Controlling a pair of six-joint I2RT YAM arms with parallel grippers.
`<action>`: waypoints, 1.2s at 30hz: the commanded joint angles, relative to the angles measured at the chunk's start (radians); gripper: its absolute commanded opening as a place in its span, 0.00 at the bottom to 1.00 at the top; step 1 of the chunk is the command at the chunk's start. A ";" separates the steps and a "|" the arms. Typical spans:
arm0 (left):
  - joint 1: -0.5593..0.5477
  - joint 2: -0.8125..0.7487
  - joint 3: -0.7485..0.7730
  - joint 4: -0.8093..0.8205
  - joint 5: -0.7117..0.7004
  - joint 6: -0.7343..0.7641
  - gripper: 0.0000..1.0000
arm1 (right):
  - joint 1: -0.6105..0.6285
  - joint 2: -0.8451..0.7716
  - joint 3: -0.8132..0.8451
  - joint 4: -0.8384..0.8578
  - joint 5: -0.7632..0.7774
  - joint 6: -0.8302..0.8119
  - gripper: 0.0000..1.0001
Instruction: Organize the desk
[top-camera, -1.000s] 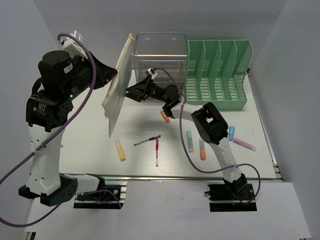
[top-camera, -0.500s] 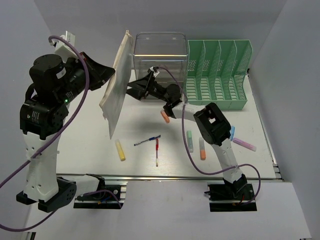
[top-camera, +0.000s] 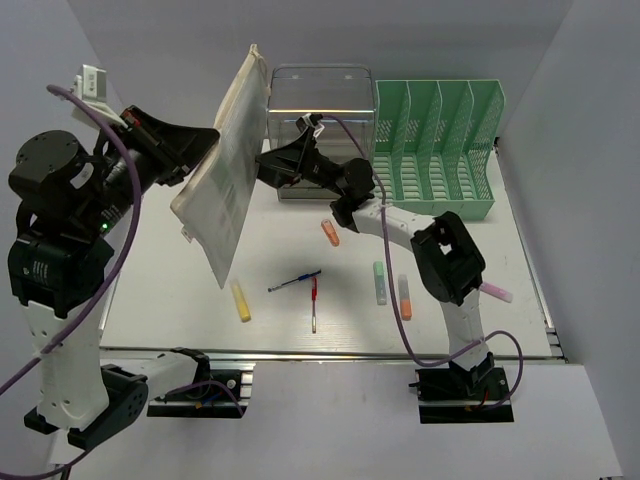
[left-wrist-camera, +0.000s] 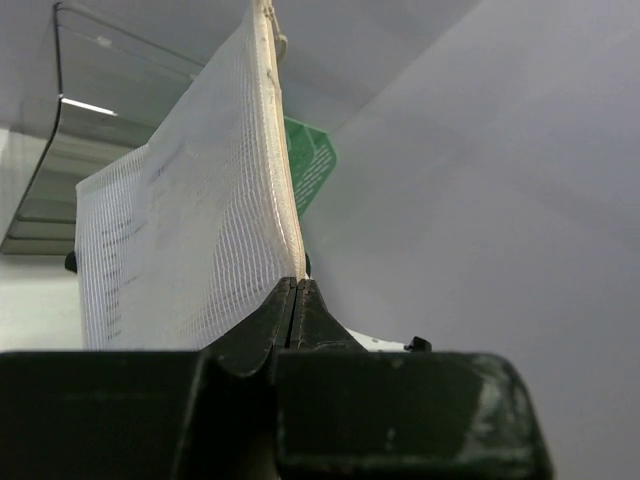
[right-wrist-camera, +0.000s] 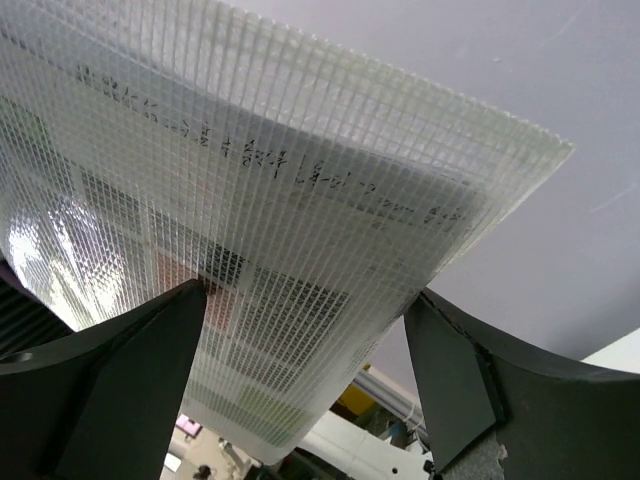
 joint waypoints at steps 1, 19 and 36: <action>0.015 -0.013 0.030 0.046 0.015 -0.049 0.00 | 0.021 -0.100 0.008 0.614 -0.018 -0.013 0.84; 0.015 -0.047 0.036 0.026 -0.137 -0.104 0.00 | -0.048 -0.310 -0.115 0.614 -0.039 -0.022 0.78; 0.015 -0.025 -0.016 -0.032 -0.262 -0.038 0.00 | -0.111 -0.430 -0.201 0.611 -0.082 -0.093 0.53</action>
